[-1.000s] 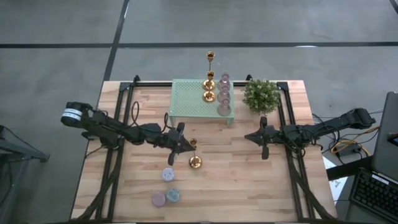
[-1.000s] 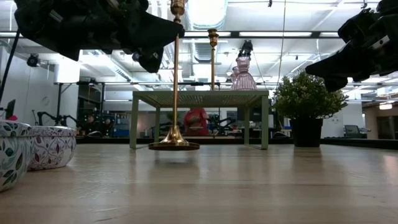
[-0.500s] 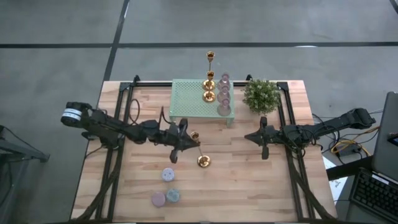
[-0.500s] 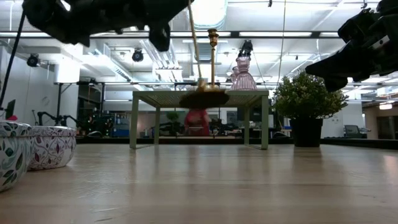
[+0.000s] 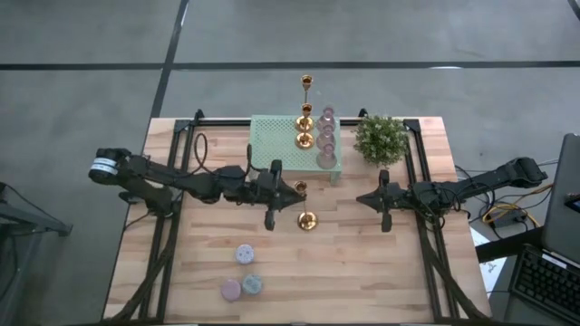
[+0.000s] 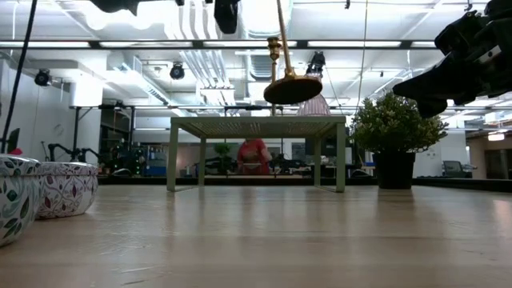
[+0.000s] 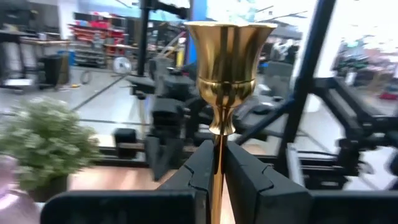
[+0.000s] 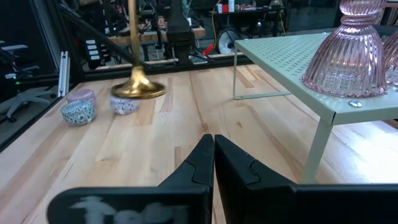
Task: Pick & Place candle stick holders
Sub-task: Put the gold candle holder on the shelf aligned with the other candle holder on the shelf
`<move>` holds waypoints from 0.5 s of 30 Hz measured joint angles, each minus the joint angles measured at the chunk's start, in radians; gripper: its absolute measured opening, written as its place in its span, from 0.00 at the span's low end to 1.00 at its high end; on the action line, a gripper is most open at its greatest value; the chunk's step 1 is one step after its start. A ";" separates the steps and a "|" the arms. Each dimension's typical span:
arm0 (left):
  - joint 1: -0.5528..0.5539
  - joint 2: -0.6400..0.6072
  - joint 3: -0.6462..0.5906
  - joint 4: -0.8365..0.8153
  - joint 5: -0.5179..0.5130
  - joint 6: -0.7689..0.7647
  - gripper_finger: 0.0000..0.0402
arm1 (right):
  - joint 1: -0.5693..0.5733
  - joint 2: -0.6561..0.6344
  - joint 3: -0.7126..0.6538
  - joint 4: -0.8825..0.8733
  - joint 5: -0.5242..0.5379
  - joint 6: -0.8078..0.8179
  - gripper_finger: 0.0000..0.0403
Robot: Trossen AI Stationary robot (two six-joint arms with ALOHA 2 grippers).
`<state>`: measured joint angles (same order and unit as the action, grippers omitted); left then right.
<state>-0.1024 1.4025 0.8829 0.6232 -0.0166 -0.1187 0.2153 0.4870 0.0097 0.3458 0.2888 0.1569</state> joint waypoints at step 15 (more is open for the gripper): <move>0.135 -0.003 0.180 -0.191 -0.255 0.085 0.08 | 0.000 0.000 0.000 0.000 0.000 0.000 0.02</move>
<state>0.0326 1.3998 1.0629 0.4318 -0.2714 -0.0338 0.2153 0.4870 0.0094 0.3458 0.2889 0.1570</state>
